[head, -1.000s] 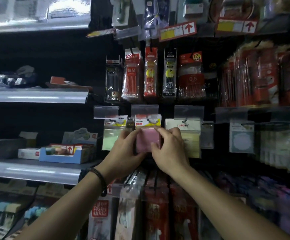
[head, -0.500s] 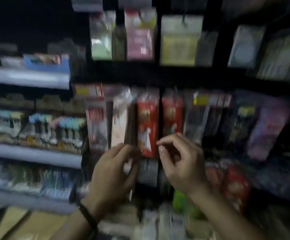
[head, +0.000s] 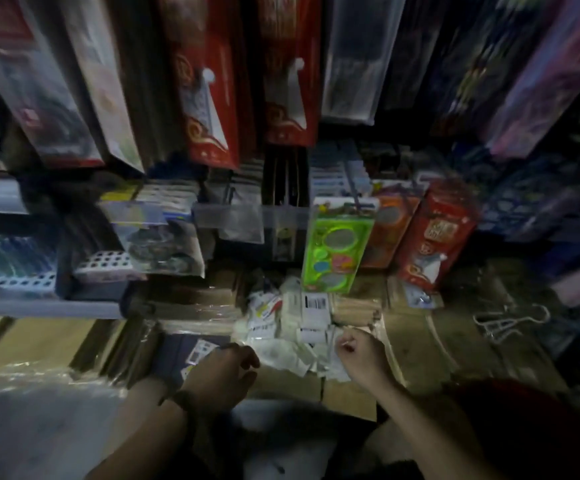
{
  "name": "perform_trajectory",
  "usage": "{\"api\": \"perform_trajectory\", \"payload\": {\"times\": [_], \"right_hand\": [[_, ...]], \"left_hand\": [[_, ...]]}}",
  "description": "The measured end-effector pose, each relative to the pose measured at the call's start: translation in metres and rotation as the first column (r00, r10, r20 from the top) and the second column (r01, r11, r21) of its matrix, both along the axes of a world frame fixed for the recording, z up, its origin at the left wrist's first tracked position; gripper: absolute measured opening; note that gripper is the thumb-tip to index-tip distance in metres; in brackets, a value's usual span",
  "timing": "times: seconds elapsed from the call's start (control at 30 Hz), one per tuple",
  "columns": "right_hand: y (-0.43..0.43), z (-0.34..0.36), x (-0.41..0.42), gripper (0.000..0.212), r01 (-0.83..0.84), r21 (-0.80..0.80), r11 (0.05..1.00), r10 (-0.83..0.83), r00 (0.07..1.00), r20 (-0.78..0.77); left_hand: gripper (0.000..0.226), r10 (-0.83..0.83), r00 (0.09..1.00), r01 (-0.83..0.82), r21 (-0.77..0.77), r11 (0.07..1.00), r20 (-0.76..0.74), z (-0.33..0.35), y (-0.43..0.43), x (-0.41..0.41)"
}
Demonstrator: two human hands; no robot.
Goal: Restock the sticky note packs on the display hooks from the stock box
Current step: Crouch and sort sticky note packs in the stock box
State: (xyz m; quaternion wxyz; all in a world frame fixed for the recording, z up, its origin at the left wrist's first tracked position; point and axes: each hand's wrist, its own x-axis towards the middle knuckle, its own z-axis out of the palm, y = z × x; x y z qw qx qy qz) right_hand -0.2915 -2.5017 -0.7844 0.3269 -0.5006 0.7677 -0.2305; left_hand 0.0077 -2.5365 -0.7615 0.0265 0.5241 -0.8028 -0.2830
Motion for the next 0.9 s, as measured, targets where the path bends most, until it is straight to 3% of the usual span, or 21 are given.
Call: {"api": "perform_trajectory", "payload": {"times": [0.1,0.2,0.3,0.43,0.53,0.63,0.73,0.9], "right_hand": [[-0.018,-0.039,-0.006,0.006,-0.008,0.11,0.994,0.015,0.998,-0.067],[-0.05,-0.059,-0.005,0.018,-0.056,0.122,0.991,0.072,0.989,-0.132],[-0.089,-0.089,-0.004,0.017,-0.03,0.157,0.987,0.06,0.98,-0.19],[-0.129,-0.128,0.003,0.054,0.232,0.163,0.959,-0.22,0.971,-0.092],[-0.147,-0.148,0.01,0.075,0.468,0.197,0.862,-0.485,0.873,0.05],[-0.156,-0.179,0.015,0.108,0.544,0.275,0.793,-0.584,0.807,0.087],[-0.156,-0.161,0.027,0.089,0.606,0.28,0.744,-0.652,0.751,0.106],[-0.154,-0.155,0.022,0.057,0.623,0.31,0.718,-0.687,0.705,0.176]], "left_hand": [[0.025,-0.024,0.999,0.022,0.051,0.998,0.025,-0.025,-0.016,-0.016],[0.022,-0.023,1.0,0.024,0.071,0.997,-0.009,-0.046,-0.037,-0.034],[0.019,0.024,0.999,-0.02,0.122,0.992,-0.031,-0.07,-0.049,-0.046],[0.019,0.049,0.999,-0.045,0.189,0.981,-0.016,-0.104,-0.05,-0.054],[0.019,0.077,0.997,-0.075,0.205,0.976,-0.004,-0.114,-0.053,-0.063],[0.028,0.068,0.998,-0.069,0.194,0.979,0.011,-0.117,-0.055,-0.073],[0.04,0.065,0.998,-0.067,0.186,0.98,0.02,-0.117,-0.05,-0.078],[0.027,0.06,0.998,-0.062,0.221,0.973,0.013,-0.115,-0.053,-0.078]]}}
